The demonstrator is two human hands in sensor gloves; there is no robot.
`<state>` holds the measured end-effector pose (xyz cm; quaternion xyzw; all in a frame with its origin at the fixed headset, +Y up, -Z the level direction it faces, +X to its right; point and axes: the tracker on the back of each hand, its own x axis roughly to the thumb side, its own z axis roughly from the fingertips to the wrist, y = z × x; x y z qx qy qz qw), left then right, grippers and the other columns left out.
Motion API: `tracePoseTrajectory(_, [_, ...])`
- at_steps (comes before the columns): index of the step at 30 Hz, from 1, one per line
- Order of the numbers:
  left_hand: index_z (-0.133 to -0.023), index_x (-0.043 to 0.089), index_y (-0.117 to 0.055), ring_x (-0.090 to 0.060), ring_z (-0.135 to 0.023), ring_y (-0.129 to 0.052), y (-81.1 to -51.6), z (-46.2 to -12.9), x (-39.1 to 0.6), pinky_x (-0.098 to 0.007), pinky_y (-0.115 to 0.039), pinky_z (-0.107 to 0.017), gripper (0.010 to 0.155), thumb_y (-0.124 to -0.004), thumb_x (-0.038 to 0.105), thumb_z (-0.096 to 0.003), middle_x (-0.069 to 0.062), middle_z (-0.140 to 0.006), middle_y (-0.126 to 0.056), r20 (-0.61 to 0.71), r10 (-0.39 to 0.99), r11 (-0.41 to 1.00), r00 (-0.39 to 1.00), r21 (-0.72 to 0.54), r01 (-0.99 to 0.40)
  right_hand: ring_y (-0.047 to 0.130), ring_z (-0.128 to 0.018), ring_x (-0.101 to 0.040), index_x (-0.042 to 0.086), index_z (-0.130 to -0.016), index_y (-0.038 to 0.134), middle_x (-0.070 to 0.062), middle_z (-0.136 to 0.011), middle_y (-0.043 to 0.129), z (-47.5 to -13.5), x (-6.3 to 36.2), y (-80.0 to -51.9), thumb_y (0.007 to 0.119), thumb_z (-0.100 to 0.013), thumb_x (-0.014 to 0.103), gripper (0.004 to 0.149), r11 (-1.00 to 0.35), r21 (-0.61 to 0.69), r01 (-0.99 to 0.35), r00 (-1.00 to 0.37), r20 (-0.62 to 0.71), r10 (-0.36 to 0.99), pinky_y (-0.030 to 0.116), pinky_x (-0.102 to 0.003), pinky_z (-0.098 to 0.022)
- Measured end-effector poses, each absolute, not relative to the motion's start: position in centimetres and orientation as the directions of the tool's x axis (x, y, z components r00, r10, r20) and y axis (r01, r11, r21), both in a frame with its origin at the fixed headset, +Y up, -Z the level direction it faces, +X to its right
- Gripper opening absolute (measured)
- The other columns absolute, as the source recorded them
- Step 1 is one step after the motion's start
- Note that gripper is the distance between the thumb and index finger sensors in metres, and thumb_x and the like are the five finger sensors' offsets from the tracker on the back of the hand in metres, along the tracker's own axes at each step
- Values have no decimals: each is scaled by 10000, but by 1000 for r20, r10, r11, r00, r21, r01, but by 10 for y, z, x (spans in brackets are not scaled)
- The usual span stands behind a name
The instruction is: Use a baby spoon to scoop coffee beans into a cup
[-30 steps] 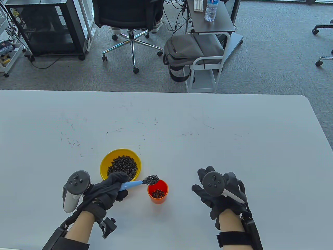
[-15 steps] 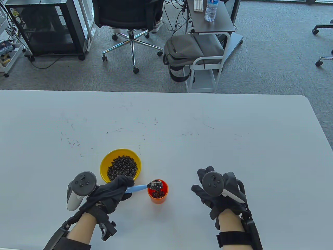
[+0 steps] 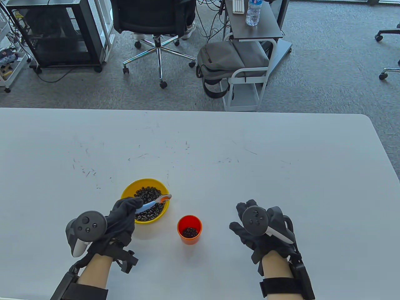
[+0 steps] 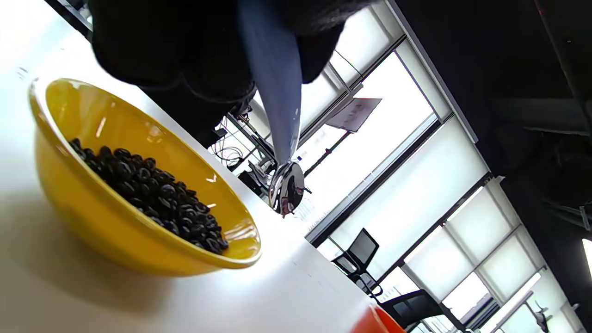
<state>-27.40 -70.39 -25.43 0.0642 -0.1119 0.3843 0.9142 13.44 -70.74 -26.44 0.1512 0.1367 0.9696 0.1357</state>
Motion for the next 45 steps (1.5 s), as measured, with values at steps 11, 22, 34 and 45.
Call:
tracePoseTrajectory(11, [-992, 24, -702, -474, -793, -790, -713, -258, -289, -616, -726, -590, 416, -637, 110, -590, -318, -1006, -577, 147, 557, 804, 817, 153, -575, 530, -898, -632, 11, -1099, 432, -380, -1099, 387, -265, 135, -707, 615, -613, 517, 724, -925, 304, -228, -915, 258, 311, 529, -712, -636])
tracePoseTrajectory(22, [-988, 18, -717, -484, -791, -797, -721, -261, -294, -617, -732, -585, 418, -648, 105, -585, -321, -1001, -591, 93, 518, 839, 850, 138, -526, 529, -898, -632, 12, -1098, 433, -380, -1099, 387, -265, 134, -707, 615, -613, 517, 724, -927, 300, -225, -915, 262, 307, 528, -712, -637])
tracePoseTrajectory(34, [-981, 7, -733, -460, -694, -903, -730, -265, -298, -591, -808, -518, 419, -655, 96, -578, -359, -941, -694, -3, 660, 750, 751, 40, -660, 529, -897, -634, 12, -1098, 434, -381, -1099, 387, -264, 133, -708, 615, -613, 516, 723, -927, 304, -219, -916, 264, 303, 528, -712, -637])
tracePoseTrajectory(45, [-976, -23, -717, -449, -629, -935, -740, -266, -307, -583, -830, -471, 424, -641, 87, -573, -397, -896, -716, -145, 779, 617, 610, 1, -787, 529, -899, -630, 11, -1098, 434, -380, -1099, 388, -264, 133, -708, 615, -613, 517, 724, -926, 309, -217, -916, 263, 302, 529, -712, -636])
